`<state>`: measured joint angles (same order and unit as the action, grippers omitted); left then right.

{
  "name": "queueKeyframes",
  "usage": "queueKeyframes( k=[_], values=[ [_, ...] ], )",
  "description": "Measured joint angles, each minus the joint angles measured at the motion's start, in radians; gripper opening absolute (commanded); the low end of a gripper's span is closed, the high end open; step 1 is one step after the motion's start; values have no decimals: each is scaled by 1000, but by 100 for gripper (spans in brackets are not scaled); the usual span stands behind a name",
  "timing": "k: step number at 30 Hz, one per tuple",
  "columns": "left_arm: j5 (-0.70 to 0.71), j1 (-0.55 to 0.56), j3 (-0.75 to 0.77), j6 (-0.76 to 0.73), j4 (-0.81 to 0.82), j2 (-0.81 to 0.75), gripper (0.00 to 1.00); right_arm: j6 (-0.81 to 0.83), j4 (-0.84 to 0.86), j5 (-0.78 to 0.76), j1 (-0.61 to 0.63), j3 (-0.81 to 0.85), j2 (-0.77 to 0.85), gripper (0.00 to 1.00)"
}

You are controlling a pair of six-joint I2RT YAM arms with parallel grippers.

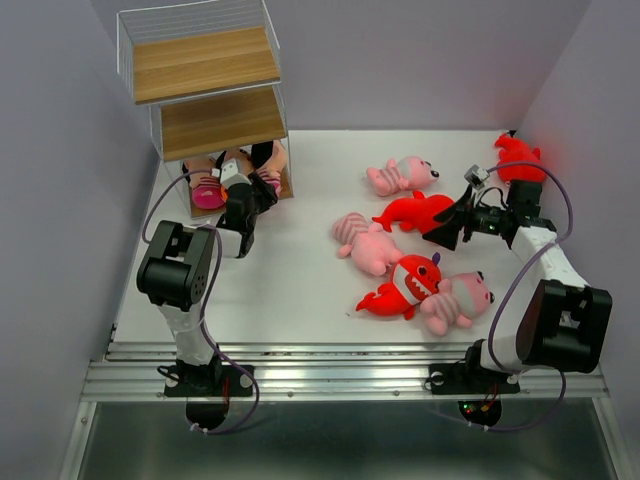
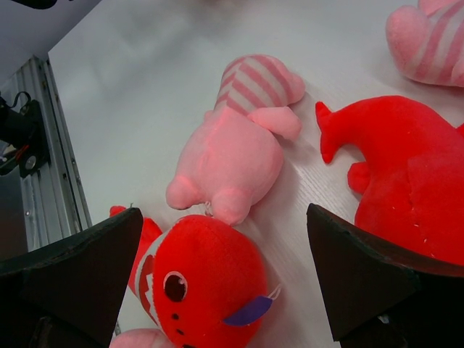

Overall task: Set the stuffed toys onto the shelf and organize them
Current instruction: Place the stuffed toy onto shelf

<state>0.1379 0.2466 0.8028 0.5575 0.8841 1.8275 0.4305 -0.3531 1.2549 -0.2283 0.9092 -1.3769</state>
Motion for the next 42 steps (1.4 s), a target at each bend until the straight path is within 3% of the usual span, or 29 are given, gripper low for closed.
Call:
queueKeyframes(
  k=[5, 11, 42],
  values=[
    [-21, -2, 15, 3, 11, 6, 27, 5, -7, 1, 0, 1, -6, 100],
    [-42, -13, 23, 18, 15, 6, 22, 12, -14, 3, 0, 7, -6, 100],
    [-172, -77, 23, 313, 70, 6, 17, 45, -43, 12, 0, 12, -6, 100]
  ],
)
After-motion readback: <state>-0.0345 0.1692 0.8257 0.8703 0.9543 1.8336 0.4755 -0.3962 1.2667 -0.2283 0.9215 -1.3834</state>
